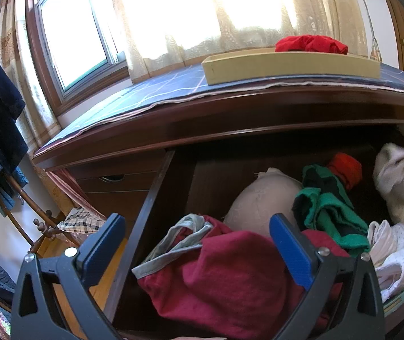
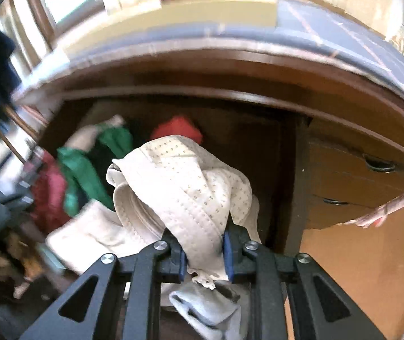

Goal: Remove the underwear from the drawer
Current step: 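Close the right gripper on the beige dotted underwear and lift it, then carry the beige underwear over the tray beside the red underwear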

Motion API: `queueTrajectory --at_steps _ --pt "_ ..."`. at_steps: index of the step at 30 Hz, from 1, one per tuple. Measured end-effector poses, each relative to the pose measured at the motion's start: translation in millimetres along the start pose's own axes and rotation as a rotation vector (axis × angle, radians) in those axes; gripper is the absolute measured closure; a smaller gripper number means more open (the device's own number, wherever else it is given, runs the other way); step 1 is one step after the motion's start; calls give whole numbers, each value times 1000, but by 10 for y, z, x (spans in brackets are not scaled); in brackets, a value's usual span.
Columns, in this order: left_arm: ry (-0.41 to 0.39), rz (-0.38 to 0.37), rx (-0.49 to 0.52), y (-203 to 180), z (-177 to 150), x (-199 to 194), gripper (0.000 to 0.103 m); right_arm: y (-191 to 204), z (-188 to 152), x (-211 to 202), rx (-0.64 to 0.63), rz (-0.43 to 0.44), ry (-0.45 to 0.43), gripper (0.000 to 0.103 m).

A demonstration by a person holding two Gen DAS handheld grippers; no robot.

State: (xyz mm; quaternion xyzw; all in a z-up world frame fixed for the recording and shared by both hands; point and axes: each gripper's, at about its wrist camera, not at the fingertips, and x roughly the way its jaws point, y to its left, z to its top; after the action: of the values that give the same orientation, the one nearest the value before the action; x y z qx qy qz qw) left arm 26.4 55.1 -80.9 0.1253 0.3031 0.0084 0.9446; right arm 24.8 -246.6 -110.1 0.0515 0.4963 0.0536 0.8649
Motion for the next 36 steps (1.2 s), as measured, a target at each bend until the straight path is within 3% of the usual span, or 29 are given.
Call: queueTrajectory --at_steps 8,13,20,27,36 --pt "-3 0 1 9 1 -11 0 -4 113 -557 120 160 -153 82" --pt "-3 0 1 7 2 -9 0 56 241 -774 115 172 -211 82" --pt "-3 0 2 5 1 -9 0 195 521 -1139 74 109 -344 82" --pt "-2 -1 0 5 0 -9 0 218 1127 -1478 45 27 -461 82" --pt "-10 -13 4 4 8 -16 0 119 1797 -1330 86 -88 -520 82"
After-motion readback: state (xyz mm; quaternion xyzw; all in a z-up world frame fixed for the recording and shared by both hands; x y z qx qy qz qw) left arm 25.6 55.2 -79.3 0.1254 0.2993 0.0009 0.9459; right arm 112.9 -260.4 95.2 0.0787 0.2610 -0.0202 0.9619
